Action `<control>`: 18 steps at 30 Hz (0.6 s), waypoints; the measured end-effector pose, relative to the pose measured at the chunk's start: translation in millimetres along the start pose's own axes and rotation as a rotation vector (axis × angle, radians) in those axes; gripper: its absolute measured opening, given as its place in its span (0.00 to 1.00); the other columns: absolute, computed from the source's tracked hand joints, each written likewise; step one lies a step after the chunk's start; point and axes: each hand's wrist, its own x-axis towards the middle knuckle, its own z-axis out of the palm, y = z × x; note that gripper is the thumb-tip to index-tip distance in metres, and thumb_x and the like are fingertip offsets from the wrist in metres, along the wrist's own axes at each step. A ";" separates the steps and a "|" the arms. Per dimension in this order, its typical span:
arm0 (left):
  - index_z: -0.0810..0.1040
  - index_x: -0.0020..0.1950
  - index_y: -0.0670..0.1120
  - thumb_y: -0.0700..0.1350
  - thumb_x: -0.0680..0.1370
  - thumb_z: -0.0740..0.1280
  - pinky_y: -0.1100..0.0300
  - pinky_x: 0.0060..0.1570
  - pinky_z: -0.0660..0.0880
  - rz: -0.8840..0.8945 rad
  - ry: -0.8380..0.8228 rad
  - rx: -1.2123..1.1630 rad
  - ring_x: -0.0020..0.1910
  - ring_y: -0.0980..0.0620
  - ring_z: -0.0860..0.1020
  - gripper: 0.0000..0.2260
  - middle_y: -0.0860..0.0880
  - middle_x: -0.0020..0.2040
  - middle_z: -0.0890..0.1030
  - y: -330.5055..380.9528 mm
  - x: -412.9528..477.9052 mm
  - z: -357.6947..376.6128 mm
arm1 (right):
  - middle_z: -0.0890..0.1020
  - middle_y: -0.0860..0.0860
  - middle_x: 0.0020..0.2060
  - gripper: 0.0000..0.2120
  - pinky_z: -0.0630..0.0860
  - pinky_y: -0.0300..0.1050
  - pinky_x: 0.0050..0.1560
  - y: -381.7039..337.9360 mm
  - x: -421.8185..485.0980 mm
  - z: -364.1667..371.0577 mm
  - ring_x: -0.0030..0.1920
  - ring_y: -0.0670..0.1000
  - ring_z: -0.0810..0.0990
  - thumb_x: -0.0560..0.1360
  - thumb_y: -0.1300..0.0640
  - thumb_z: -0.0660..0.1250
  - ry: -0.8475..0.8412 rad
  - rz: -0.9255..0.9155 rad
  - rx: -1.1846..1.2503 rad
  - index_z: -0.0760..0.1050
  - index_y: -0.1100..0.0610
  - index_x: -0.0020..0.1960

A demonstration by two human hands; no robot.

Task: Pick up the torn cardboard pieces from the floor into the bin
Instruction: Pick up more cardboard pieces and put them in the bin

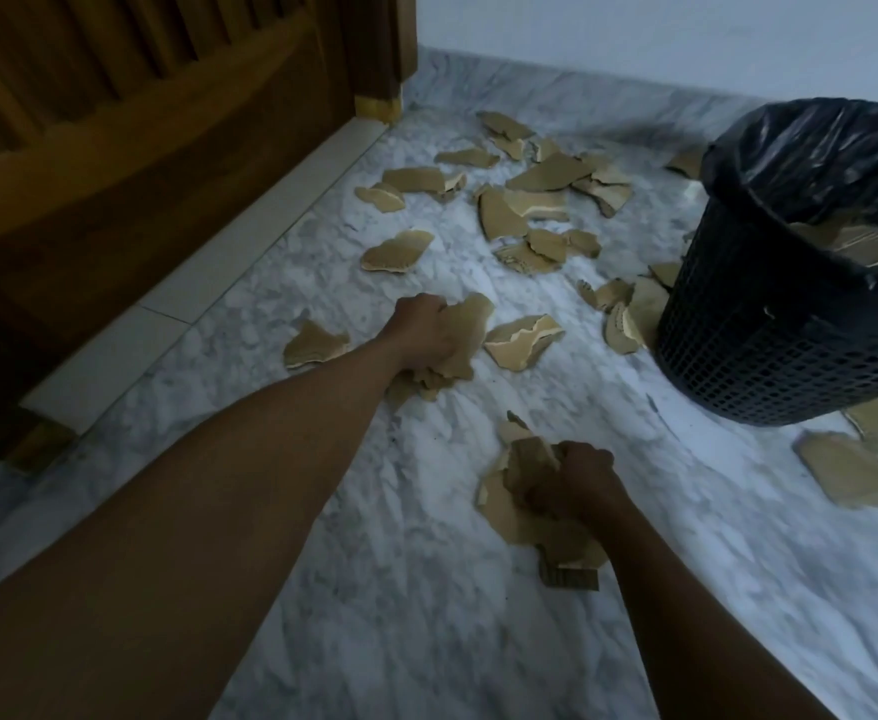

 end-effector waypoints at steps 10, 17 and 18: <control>0.77 0.67 0.43 0.45 0.71 0.76 0.58 0.50 0.77 -0.105 0.156 -0.411 0.59 0.47 0.79 0.26 0.46 0.62 0.79 -7.1 -9.9 -65.8 | 0.72 0.55 0.58 0.29 0.76 0.50 0.45 -5.0 -53.3 13.8 0.47 0.54 0.75 0.70 0.49 0.74 0.260 -0.191 -0.008 0.64 0.50 0.67; 0.61 0.78 0.46 0.50 0.73 0.75 0.54 0.64 0.72 -0.149 -0.274 0.185 0.68 0.42 0.70 0.38 0.43 0.74 0.66 -63.6 -70.6 -58.0 | 0.82 0.48 0.45 0.17 0.80 0.52 0.47 -22.4 -62.9 2.1 0.47 0.55 0.83 0.72 0.55 0.76 0.292 -0.289 0.415 0.78 0.58 0.58; 0.58 0.78 0.45 0.48 0.74 0.74 0.55 0.65 0.69 -0.125 -0.284 0.202 0.70 0.41 0.68 0.38 0.41 0.75 0.64 -69.7 -77.5 -48.1 | 0.84 0.51 0.42 0.08 0.81 0.56 0.50 -26.9 -57.1 -1.8 0.46 0.56 0.84 0.73 0.54 0.75 0.258 -0.280 0.473 0.80 0.56 0.48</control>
